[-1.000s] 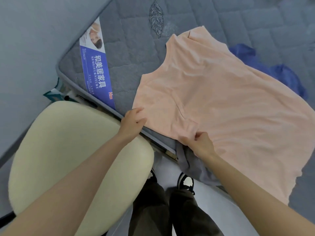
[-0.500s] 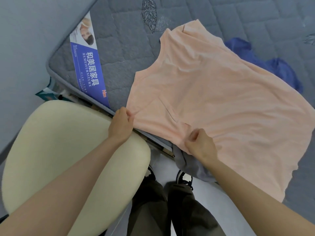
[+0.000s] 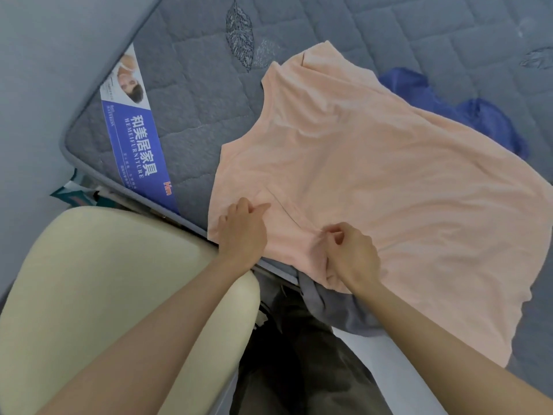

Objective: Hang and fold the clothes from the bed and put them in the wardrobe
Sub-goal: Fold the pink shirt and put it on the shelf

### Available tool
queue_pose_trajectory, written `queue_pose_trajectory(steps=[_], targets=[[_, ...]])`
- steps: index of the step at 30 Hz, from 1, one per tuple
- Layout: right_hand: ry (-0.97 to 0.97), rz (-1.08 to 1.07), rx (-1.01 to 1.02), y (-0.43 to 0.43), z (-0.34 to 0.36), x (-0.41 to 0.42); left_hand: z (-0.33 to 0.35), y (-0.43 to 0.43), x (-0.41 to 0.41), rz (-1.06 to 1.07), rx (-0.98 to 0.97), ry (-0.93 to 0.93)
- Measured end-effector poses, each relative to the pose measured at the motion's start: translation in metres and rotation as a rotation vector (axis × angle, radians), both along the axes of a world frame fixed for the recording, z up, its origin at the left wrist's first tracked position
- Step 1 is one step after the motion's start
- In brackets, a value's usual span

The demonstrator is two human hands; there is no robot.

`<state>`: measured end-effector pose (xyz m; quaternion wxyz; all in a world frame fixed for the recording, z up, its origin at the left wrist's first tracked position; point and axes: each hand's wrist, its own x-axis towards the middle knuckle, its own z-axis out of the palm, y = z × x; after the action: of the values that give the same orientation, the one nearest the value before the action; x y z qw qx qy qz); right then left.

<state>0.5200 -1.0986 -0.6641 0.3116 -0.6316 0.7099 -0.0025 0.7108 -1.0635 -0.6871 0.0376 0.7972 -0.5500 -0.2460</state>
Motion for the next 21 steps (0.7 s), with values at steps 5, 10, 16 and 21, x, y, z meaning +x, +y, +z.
queue_pose_trajectory(steps=[5,10,16,21], targets=[[-0.202,-0.085,-0.146,-0.035,0.009,0.003,0.012,-0.036,0.008,0.046,-0.076,0.145],[-0.291,-0.104,-0.256,-0.105,0.012,0.014,0.02,-0.1,0.012,0.078,-0.211,0.324],[-0.298,-0.082,-0.3,-0.203,0.016,0.018,0.027,-0.188,0.004,0.112,-0.294,0.458],[-0.283,-0.096,-0.284,-0.282,0.015,0.015,0.021,-0.264,0.005,0.139,-0.282,0.46]])
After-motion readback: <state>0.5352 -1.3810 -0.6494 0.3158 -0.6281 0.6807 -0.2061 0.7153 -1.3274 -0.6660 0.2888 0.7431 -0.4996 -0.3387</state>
